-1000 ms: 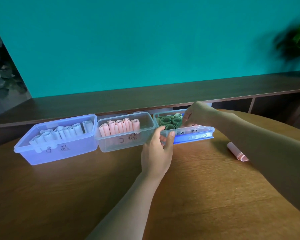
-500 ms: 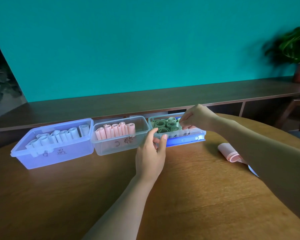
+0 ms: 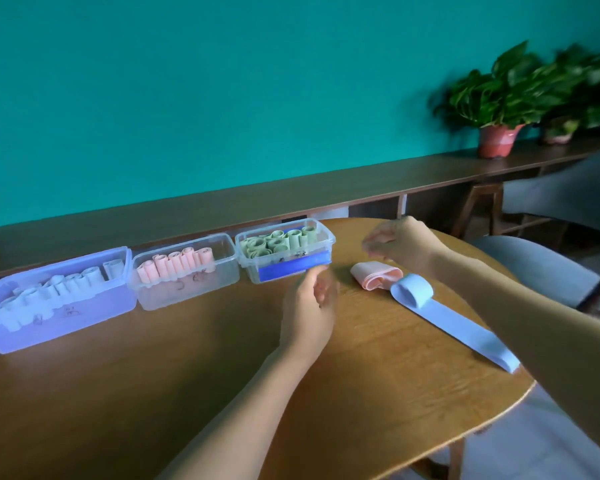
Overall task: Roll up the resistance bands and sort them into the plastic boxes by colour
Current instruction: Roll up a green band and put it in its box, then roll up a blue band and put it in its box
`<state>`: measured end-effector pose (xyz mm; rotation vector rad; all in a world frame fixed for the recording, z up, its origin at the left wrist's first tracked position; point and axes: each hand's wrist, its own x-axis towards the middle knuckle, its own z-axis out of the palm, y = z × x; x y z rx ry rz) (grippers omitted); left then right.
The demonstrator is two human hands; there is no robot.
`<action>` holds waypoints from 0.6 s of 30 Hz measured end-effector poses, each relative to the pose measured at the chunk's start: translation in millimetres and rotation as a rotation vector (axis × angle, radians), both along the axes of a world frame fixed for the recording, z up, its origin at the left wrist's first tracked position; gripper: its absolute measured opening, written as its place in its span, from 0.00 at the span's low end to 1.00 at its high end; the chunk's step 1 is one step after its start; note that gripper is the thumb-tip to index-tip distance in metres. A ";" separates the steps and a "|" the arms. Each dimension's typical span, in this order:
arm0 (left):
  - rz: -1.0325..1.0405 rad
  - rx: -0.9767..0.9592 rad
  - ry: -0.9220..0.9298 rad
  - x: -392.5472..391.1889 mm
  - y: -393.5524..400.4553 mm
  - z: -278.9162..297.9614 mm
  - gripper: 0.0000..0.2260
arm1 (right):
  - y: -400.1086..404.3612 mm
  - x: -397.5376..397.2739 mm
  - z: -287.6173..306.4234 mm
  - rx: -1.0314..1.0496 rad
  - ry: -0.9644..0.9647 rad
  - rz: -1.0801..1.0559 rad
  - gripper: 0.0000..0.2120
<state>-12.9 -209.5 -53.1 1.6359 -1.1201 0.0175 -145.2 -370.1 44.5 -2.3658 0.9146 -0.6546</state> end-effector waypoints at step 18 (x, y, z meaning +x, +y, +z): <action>-0.076 0.173 0.274 -112.2 -65.1 12.7 0.10 | 9.9 -128.4 -77.9 0.037 0.051 -0.154 0.12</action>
